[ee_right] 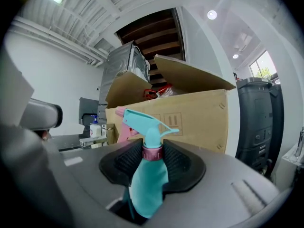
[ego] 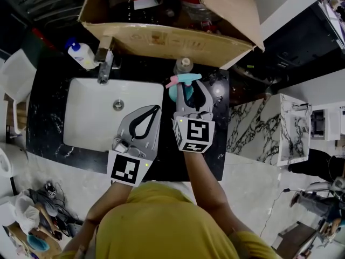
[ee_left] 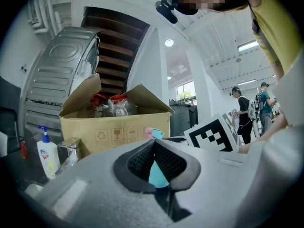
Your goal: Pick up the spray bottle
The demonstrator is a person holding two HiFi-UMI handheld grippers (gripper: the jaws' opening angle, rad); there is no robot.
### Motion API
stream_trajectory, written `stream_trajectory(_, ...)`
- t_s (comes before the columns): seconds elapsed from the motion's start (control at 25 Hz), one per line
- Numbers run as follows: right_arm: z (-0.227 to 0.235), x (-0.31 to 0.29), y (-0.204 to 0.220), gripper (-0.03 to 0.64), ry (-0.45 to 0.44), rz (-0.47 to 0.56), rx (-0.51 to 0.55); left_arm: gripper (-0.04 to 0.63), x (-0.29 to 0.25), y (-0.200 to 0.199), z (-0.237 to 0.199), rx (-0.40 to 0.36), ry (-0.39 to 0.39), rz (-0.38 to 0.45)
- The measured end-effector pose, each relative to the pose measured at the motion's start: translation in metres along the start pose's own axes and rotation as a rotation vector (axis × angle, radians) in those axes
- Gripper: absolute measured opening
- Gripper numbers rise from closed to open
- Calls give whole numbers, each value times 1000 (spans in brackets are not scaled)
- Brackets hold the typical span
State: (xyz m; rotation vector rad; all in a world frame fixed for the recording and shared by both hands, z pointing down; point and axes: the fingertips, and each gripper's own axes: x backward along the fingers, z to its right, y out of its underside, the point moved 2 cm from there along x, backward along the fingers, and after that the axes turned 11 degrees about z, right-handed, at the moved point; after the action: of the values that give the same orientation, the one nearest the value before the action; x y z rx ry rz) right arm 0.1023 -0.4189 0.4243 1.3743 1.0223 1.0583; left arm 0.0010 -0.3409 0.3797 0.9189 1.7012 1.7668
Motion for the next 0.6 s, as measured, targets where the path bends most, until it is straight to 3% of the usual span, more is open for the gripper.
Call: stream_trajectory(0.6,16,78,-88,130,69,102,37,3,2,-29,19,-22,6,69)
